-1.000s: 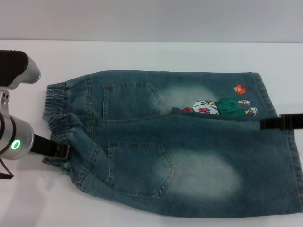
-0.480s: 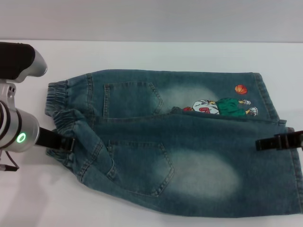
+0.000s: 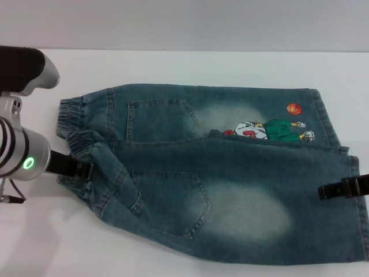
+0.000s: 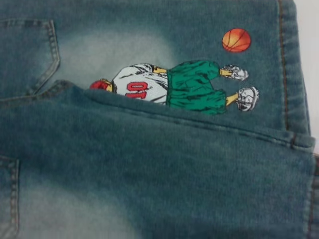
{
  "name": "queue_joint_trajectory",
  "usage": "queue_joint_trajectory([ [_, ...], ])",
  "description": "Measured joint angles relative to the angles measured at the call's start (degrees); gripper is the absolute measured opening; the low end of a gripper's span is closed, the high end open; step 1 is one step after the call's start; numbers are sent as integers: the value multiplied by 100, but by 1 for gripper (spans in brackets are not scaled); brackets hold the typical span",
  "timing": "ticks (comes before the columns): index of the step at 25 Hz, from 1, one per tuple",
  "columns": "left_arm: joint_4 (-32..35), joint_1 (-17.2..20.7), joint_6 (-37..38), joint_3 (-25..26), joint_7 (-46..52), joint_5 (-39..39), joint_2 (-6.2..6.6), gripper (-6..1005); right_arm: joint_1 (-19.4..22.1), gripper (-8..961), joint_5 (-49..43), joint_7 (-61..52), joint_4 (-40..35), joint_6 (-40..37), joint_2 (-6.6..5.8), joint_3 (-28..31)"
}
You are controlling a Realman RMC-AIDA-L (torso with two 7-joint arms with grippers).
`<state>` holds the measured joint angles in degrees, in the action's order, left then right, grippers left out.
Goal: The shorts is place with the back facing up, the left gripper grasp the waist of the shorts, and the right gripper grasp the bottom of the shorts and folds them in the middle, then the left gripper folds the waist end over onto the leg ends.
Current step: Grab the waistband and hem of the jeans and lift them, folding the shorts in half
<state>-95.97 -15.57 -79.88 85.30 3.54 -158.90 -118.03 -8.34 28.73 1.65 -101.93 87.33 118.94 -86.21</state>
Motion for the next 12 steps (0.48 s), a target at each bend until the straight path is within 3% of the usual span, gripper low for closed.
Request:
queue_joint_trajectory([
  [12, 80, -53, 60, -13, -4, -1, -9, 123, 219, 758, -274, 2, -209, 328, 12, 23],
])
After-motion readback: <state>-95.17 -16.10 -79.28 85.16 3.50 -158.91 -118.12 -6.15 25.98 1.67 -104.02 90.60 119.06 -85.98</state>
